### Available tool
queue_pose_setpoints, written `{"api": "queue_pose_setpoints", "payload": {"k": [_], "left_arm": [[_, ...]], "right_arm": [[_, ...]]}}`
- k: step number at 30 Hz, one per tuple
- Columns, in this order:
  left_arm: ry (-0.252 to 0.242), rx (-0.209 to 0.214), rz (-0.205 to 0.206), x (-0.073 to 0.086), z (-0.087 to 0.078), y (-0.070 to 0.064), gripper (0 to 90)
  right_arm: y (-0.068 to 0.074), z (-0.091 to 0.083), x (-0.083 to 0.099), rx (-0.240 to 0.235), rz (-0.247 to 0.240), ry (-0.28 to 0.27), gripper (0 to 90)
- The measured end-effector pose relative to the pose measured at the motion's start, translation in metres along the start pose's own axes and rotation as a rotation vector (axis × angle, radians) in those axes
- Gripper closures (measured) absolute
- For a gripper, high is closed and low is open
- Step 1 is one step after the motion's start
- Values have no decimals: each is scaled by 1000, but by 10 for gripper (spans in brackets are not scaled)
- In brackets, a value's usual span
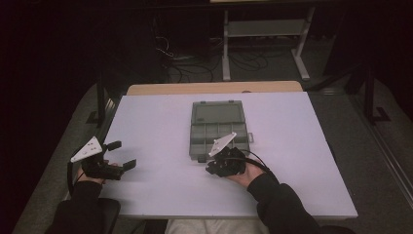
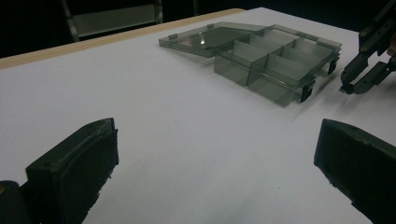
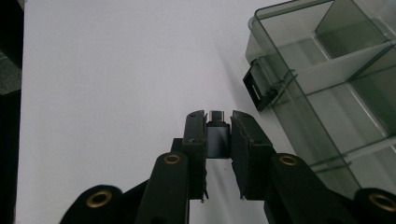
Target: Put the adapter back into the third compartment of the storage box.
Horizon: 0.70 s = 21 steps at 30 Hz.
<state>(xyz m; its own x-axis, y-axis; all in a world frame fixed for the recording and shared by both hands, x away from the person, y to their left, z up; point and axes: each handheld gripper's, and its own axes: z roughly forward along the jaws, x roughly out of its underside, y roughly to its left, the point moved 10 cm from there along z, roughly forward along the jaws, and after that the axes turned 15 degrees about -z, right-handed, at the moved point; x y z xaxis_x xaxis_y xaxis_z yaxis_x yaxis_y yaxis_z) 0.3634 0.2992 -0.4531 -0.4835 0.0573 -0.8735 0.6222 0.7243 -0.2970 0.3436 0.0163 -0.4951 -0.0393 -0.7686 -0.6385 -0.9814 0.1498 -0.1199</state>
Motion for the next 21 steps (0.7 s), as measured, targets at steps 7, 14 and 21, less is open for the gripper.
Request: {"api": "queue_pose_setpoints", "payload": {"k": [7,14,21], "left_arm": [[0,-1,-1,0,0,0,0],[0,0,-3,0,0,0,0],[1,0,-3,0,0,0,0]], "right_arm": [[-8,-13,-5,27,-3,-9,746],[-17,-24,-7,48,5,-23,746],[-25,-33,-9,69,5,-26,746]]}}
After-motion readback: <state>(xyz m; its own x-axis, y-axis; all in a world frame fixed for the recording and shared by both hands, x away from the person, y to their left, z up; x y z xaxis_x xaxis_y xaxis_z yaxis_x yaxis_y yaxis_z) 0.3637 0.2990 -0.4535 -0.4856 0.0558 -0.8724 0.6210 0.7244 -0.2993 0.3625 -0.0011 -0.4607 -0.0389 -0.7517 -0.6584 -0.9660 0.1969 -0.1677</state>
